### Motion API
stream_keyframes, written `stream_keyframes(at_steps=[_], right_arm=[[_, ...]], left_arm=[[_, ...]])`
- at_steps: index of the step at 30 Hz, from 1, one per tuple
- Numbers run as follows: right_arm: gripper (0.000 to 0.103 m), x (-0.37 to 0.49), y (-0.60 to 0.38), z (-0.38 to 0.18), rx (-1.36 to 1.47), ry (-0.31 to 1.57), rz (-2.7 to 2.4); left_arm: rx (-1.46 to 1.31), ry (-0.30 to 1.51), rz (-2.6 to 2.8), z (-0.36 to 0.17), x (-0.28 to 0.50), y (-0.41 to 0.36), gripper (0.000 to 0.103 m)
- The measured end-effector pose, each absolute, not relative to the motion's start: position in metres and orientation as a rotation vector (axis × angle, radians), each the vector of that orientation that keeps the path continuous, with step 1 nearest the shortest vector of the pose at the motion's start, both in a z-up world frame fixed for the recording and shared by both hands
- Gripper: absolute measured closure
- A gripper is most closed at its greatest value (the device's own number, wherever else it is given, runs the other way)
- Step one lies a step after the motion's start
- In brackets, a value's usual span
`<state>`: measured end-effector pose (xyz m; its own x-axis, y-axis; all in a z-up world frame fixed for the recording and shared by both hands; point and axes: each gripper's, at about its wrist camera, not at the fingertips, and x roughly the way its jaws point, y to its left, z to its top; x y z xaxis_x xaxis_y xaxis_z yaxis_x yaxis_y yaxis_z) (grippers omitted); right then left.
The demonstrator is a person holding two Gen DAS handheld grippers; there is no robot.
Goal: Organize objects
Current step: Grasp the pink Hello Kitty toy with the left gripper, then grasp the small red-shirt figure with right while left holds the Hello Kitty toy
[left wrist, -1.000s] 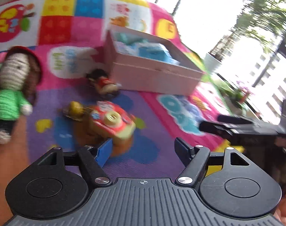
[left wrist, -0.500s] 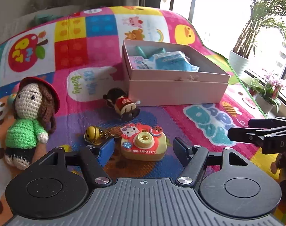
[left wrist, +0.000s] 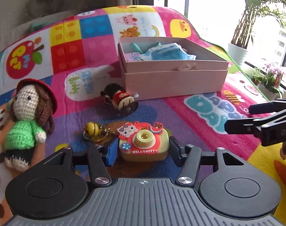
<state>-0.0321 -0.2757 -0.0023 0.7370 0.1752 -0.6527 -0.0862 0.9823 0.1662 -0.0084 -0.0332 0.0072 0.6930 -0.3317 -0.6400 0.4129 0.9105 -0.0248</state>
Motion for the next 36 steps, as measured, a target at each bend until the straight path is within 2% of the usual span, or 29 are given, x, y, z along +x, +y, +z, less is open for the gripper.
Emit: stream_keyframes(at_steps=[6,8,12,19,27,31,33,36], right_arm=[[0.003,-0.014,-0.220,0.014,-0.016,0.704,0.260],[0.018,-0.003,-0.194,0.018,-0.069,0.690,0.318],[0.033,0.029,-0.147,0.018,-0.114,0.709,0.384],[0.074,0.064,-0.106,0.004,-0.146,0.736,0.333],[0.074,0.003,-0.137,0.016,-0.183,0.806,0.446],[0.072,-0.050,-0.178,0.018,-0.318,0.811,0.467],[0.066,-0.065,-0.197,0.020,-0.381,0.782,0.357],[0.050,-0.073,-0.219,0.020,-0.405,0.728,0.155]], left_arm=[[0.050,0.675,-0.247,0.007,-0.032,0.024,0.042],[0.028,0.670,-0.250,0.007,-0.039,0.033,0.042],[-0.025,0.659,-0.265,0.007,-0.042,0.043,0.042],[-0.132,0.645,-0.294,0.005,-0.043,0.057,0.042],[-0.150,0.644,-0.299,0.004,-0.043,0.059,0.042],[-0.144,0.645,-0.297,0.004,-0.042,0.058,0.042],[-0.132,0.646,-0.292,0.004,-0.043,0.057,0.042],[-0.104,0.650,-0.283,0.004,-0.044,0.053,0.042]])
